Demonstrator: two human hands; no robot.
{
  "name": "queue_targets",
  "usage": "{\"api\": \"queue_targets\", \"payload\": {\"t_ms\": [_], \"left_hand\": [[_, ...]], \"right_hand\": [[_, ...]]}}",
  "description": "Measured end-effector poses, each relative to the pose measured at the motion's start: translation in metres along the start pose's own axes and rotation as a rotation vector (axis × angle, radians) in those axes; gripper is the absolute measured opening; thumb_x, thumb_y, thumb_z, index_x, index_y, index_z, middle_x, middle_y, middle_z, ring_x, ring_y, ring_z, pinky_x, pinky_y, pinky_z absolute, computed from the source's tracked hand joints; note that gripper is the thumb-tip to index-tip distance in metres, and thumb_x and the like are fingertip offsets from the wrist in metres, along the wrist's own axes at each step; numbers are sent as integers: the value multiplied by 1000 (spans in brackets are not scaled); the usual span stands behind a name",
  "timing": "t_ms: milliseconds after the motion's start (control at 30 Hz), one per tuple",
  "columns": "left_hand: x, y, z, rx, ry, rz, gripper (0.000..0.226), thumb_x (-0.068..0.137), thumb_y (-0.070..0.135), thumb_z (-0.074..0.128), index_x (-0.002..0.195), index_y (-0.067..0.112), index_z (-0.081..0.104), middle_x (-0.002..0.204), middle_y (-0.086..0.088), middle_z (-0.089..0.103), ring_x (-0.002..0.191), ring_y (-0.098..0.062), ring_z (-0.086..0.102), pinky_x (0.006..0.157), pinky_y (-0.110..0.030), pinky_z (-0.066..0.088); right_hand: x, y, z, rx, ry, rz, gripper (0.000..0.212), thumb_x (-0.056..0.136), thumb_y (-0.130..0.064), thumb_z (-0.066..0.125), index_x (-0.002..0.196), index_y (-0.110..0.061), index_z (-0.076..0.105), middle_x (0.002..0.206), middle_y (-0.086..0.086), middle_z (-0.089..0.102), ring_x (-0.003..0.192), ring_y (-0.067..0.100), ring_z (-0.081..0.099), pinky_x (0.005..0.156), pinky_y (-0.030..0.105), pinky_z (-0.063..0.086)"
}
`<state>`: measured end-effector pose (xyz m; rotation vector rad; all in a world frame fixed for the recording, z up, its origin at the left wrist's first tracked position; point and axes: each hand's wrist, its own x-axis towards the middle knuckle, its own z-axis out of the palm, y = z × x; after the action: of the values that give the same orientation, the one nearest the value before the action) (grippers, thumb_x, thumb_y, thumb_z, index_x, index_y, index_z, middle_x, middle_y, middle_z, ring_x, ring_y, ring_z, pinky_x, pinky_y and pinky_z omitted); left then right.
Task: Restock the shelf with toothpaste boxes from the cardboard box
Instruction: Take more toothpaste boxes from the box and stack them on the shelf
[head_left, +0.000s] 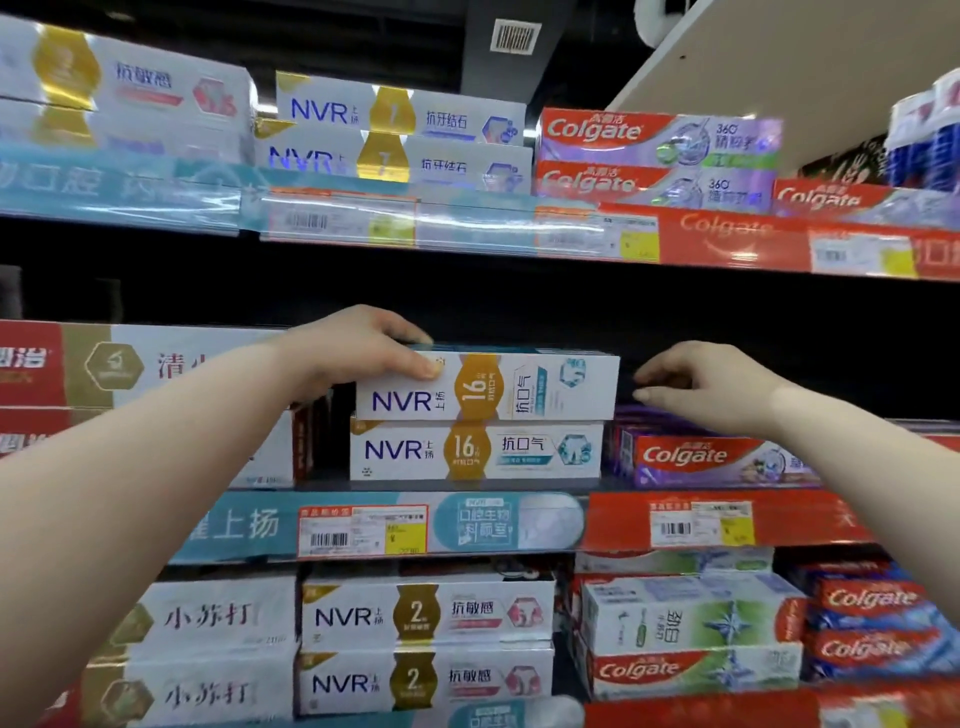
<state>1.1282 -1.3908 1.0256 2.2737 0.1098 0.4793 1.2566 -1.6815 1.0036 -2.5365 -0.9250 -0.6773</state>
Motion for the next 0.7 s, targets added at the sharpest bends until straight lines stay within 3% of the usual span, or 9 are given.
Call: {"api": "queue_targets", "payload": {"t_ms": [133, 200, 267, 367, 433, 500, 567, 700], "left_hand": [[-1, -4, 10, 139, 205, 51, 47, 73, 32, 74, 117, 20, 62, 101, -3, 67, 76, -12, 66, 67, -27, 54], [-3, -8, 14, 223, 276, 55, 52, 71, 41, 73, 119, 23, 60, 114, -6, 61, 94, -19, 63, 80, -36, 55], [-6, -13, 18, 317, 363, 79, 62, 70, 46, 71, 126, 24, 53, 131, -10, 44, 118, -27, 49, 99, -41, 46], [-18, -20, 26, 330, 438, 133, 86, 72, 40, 73, 142, 20, 27, 145, -9, 27, 130, -27, 37, 104, -36, 36], [-28, -26, 32, 316, 425, 117, 96, 73, 35, 73, 146, 20, 11, 147, -9, 29, 125, -23, 42, 98, -34, 41], [-37, -33, 36, 249, 385, 72, 97, 76, 31, 71, 146, 23, 3, 138, -7, 44, 102, -15, 52, 83, -29, 46], [-40, -40, 38, 172, 375, 34, 91, 78, 29, 69, 145, 24, 7, 127, -5, 57, 93, -10, 54, 76, -28, 48], [-36, -49, 40, 176, 402, 8, 40, 82, 28, 64, 119, 18, 51, 117, -6, 65, 85, -11, 56, 59, -17, 45]], "right_hand": [[-1, -15, 5, 53, -19, -38, 35, 88, -43, 49, 103, -18, 68, 108, -2, 62, 99, 14, 56, 90, 30, 43], [-1, -22, 8, 67, -52, -43, 43, 86, -50, 45, 94, -16, 69, 103, 0, 66, 94, 19, 60, 89, 38, 48], [-1, -26, 10, 41, -91, -63, 45, 79, -58, 50, 88, -18, 70, 92, -1, 68, 84, 16, 63, 80, 41, 52], [0, -31, 13, 20, -98, -45, 35, 72, -58, 60, 82, -26, 68, 84, -10, 65, 75, 8, 62, 71, 34, 54], [0, -31, 17, -15, -110, -16, 43, 67, -65, 59, 78, -25, 69, 82, -7, 66, 74, 11, 63, 71, 38, 55], [2, -30, 24, -60, -124, -19, 56, 61, -74, 54, 74, -22, 70, 80, -2, 67, 73, 16, 63, 71, 42, 55], [3, -28, 32, -62, -96, -14, 50, 67, -68, 57, 65, -18, 66, 74, 2, 64, 68, 19, 61, 66, 40, 52], [3, -28, 38, -1, -66, 11, 48, 75, -54, 62, 63, -7, 67, 68, 12, 64, 60, 24, 57, 55, 35, 40]]}}
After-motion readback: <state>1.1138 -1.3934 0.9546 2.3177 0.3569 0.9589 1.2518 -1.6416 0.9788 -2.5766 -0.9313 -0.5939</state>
